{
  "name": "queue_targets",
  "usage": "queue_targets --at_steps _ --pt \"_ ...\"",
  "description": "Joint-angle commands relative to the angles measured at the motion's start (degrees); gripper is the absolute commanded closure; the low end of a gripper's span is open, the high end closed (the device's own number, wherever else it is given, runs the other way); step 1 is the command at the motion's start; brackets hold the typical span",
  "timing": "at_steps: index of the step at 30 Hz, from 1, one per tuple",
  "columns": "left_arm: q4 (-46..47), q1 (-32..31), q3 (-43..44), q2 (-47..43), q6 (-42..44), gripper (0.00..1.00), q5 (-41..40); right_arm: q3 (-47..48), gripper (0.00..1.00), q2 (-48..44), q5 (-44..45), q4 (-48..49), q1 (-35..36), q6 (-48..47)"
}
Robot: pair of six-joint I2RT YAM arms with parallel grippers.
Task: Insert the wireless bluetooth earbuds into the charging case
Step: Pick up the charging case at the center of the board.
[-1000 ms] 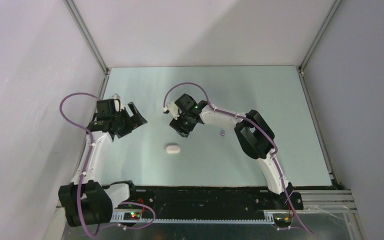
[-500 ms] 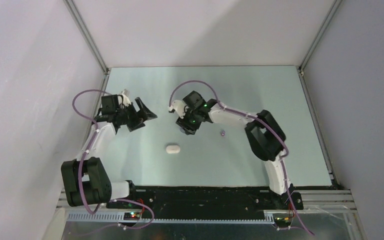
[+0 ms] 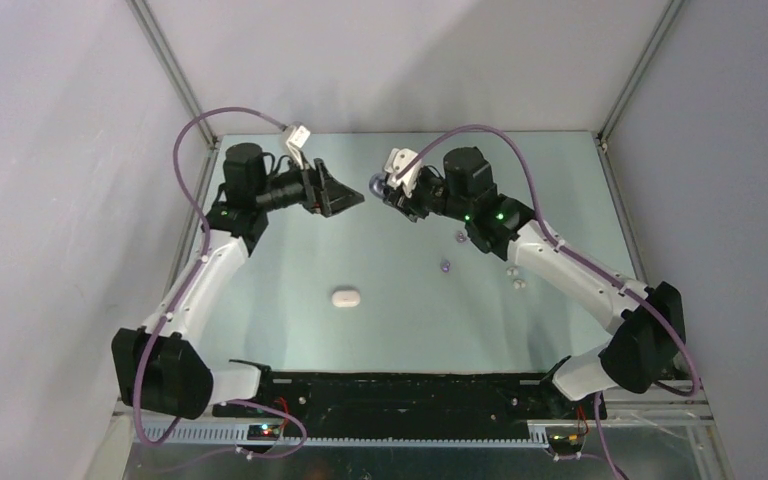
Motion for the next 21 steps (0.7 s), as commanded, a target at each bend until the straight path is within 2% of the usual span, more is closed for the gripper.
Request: queue_targets --at_steps 1,15,21 --pt "5.07 -3.54 2.01 -0.11 1.61 0.15 2.01 -2.56 0.68 0.12 0.20 6.74 0.63 -3.20" --pt "-0.33 -5.51 7.31 4.68 2.30 0.28 3.12 -2.92 0.66 -0.26 1.62 11.07 3.29 -6.05" --pt "-0.05 -5.87 7.87 5.73 1.98 0.48 4.02 -2.92 0.66 -0.29 2.73 12.21 3.77 -5.98"
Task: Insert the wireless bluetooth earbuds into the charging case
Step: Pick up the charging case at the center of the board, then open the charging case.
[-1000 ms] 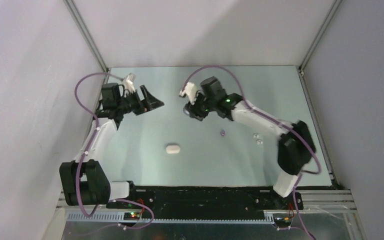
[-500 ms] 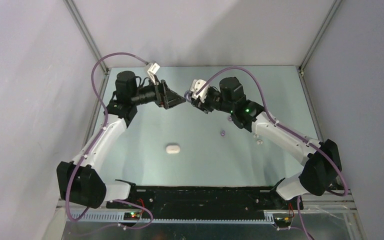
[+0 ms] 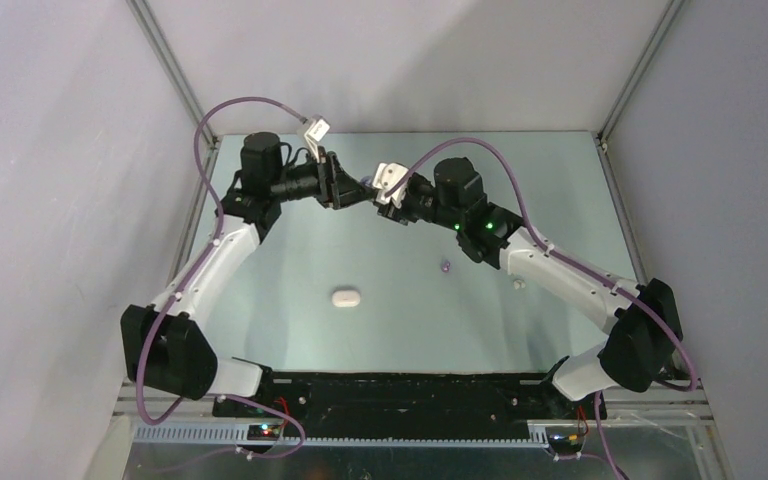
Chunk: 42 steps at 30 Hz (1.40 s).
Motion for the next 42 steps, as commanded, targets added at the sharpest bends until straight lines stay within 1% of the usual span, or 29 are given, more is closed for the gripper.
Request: queue_targets --at_steps 1,7,8,9,10,11,12,13,14,15,16,17,18,19,20,21,22,23,24,25,26,28,29,30,32,35,37,38,42 --pt "0.08 -0.59 2.44 0.35 1.09 0.50 2.26 0.58 0.66 -0.55 1.29 4.23 0.52 -0.65" --pt "1.56 -0.70 2.56 1.27 0.69 0.71 4.60 0.55 0.65 -0.39 1.54 3.86 0.75 -0.23" --pt "1.89 -0.73 2.58 1.46 0.59 0.77 5.07 0.55 0.62 -0.42 1.56 3.72 0.75 0.21" --pt "2.06 -0.69 2.57 1.54 0.49 0.81 5.87 0.55 0.59 -0.48 1.64 3.67 0.75 0.56" --pt "2.41 -0.73 2.53 1.70 0.42 0.86 6.37 0.55 0.49 -0.55 2.14 3.76 0.80 1.73" --pt "2.63 -0.58 2.36 1.75 0.49 0.89 7.18 0.55 0.43 -0.98 4.01 4.13 0.83 2.77" --pt "3.19 -0.54 2.25 1.67 0.64 0.94 7.60 0.59 0.27 -1.41 5.04 4.89 0.75 5.81" --pt "4.01 -0.36 1.80 1.55 0.87 0.96 8.26 1.22 0.16 -2.49 5.35 4.74 0.07 7.32" --pt "4.44 -0.30 1.49 1.18 1.79 0.99 8.57 1.94 0.13 -3.57 4.26 2.31 -0.47 10.53" --pt "4.90 -0.12 0.82 0.54 2.63 1.00 9.16 4.41 0.09 -3.98 1.28 -2.97 -1.95 12.23" --pt "4.80 -0.05 0.43 0.20 5.35 1.00 9.29 6.04 0.09 -4.36 -0.41 -5.65 -2.71 15.50" --pt "3.82 0.11 -0.19 -0.70 7.22 1.00 9.54 9.53 0.08 -4.42 -4.06 -11.36 -4.22 18.69" --pt "2.90 0.18 -0.67 -1.12 12.14 1.00 9.87 11.37 0.08 -3.94 -8.62 -14.24 -5.79 19.99" --pt "1.43 0.19 -1.06 -2.15 14.84 1.00 10.26 14.75 0.09 -3.56 -10.90 -20.25 -6.65 21.77" --pt "1.18 0.31 -2.26 -2.77 19.45 1.00 11.25 17.72 0.09 -2.50 -15.51 -22.86 -8.04 22.11" --pt "1.14 0.34 -2.91 -4.21 22.05 1.00 11.83 18.89 0.10 -1.91 -17.51 -27.72 -8.65 22.14" --pt "1.12 0.37 -4.23 -5.03 27.63 1.00 13.01 20.61 0.11 -0.85 -20.88 -29.50 -9.84 21.94" --pt "0.22 0.37 -4.78 -6.75 30.84 1.00 13.45 21.12 0.14 -0.43 -22.35 -31.71 -10.48 22.63" --pt "-0.31 0.37 -5.86 -7.40 37.45 1.00 14.54 21.76 0.15 0.26 -25.60 -31.93 -12.18 23.55" --pt "-1.28 0.37 -6.25 -8.42 40.41 1.00 15.10 21.92 0.17 0.61 -27.35 -31.20 -13.06 26.21" --pt "-1.98 0.37 -6.67 -8.63 45.71 1.00 15.98 22.11 0.18 1.12 -31.47 -30.62 -14.59 27.10" --pt "-5.89 0.30 -6.22 -8.48 51.37 1.00 16.69 22.47 0.19 1.84 -36.48 -30.26 -15.35 26.45" --pt "-6.88 0.29 -5.95 -7.92 53.90 1.00 16.79 22.67 0.20 2.17 -37.53 -31.00 -15.25 23.65" --pt "-8.83 0.35 -5.52 -7.34 54.87 1.00 16.97 22.89 0.20 2.27 -38.39 -32.00 -14.52 21.99" --pt "-9.45 0.37 -5.59 -6.99 56.62 1.00 16.92 22.82 0.20 2.51 -37.49 -33.11 -12.81 17.64" --pt "-6.59 0.37 -7.04 -7.48 55.11 1.00 16.57 22.33 0.20 3.56 -34.56 -34.08 -10.06 11.90" --pt "-5.22 0.37 -7.86 -7.84 54.68 1.00 16.45 21.96 0.23 4.42 -30.99 -32.99 -7.39 11.25" --pt "-4.99 0.37 -8.00 -7.94 54.70 1.00 16.45 21.26 0.23 4.67 -29.43 -30.78 -7.10 12.57" --pt "-5.39 0.33 -7.76 -8.14 55.07 1.00 16.33 21.05 0.26 6.96 -29.87 -28.20 -6.58 13.03"
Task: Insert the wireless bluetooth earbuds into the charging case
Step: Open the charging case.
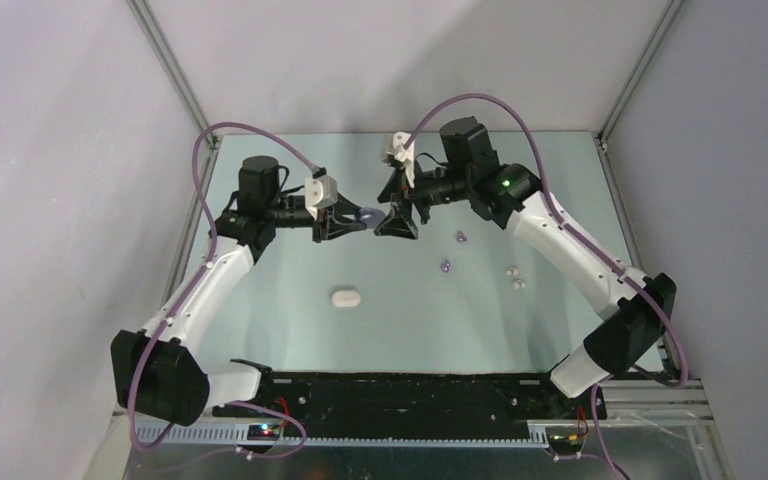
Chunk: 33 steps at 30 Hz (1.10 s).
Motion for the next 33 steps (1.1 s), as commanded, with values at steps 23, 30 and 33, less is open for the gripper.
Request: queue_targets --at_steps 23,30,33 --pt "3.29 -0.98 3.43 0.14 -3.27 0.92 -1.84 -0.80 0.76 5.26 1.55 5.35 0.69 -2.93" --pt "11.60 -1.09 -2.12 -0.21 -11.23 0.51 -4.60 -2.17 0.88 1.96 3.67 4.03 0.34 -4.17" --pt "18.85 -1.04 -4.24 -0.33 -15.97 0.52 -4.54 -3.27 0.89 1.18 3.83 3.98 0.18 -3.84"
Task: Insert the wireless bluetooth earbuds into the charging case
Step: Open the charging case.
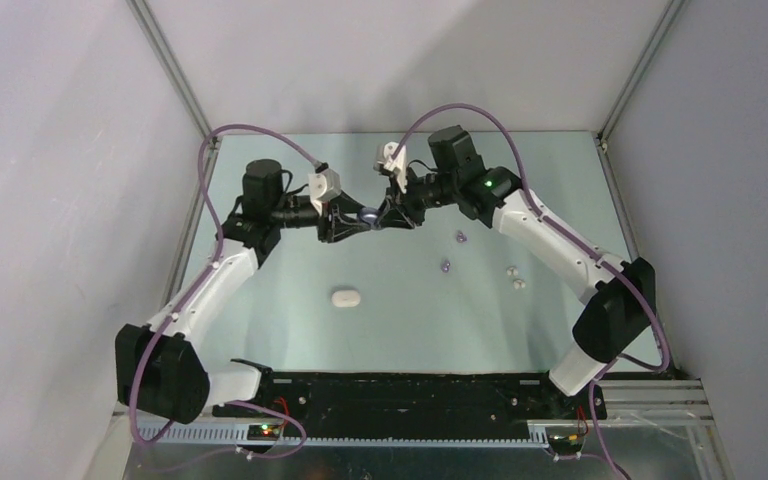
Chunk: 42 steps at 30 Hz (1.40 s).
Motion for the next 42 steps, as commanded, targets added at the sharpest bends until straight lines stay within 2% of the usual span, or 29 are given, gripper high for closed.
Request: queue_targets --at_steps 1,9,13,15,17,18,19,23,27,35,42 --pt "13.13 -0.25 -2.41 -0.82 -9.29 0.53 -1.10 -0.92 0.90 -4.04 0.07 0.90 -0.03 0.88" --pt "16.70 -0.50 -2.44 0.32 -12.05 0.52 -0.39 -1.14 0.90 -3.95 -0.34 2.65 -0.19 3.10" --pt "16.46 -0.51 -1.91 1.17 -12.16 0.60 0.36 -1.18 0.90 -3.80 -0.61 2.68 -0.08 3.33" --pt "16.06 -0.51 -1.48 1.74 -12.14 0.69 0.81 -1.23 0.90 -3.80 -0.63 2.78 -0.13 3.57" --pt "15.56 -0.55 -0.99 2.24 -12.10 0.88 1.51 -1.27 0.85 -3.61 -0.54 2.90 -0.42 4.05" --pt "15.28 -0.53 -0.82 2.37 -11.91 0.92 1.90 -1.27 0.76 -3.55 -0.28 3.17 -0.76 4.41" --pt "14.76 -0.51 -0.58 2.51 -11.67 0.98 2.14 -1.33 0.71 -3.50 0.52 3.97 -1.01 5.51" --pt "12.26 -0.49 -0.02 2.77 -8.81 1.00 3.78 -0.29 0.53 -2.56 1.16 5.05 -3.53 8.29" --pt "10.22 -0.42 0.31 3.02 -5.19 1.00 4.58 1.25 0.43 -1.57 1.77 5.77 -5.96 9.64" --pt "7.65 -0.34 2.12 4.04 -2.34 1.00 5.41 1.89 0.42 -0.31 3.02 6.59 -6.43 9.71" --pt "7.66 -0.19 2.05 4.24 -4.27 1.00 4.90 2.20 0.42 -2.98 1.66 5.02 -7.28 9.78"
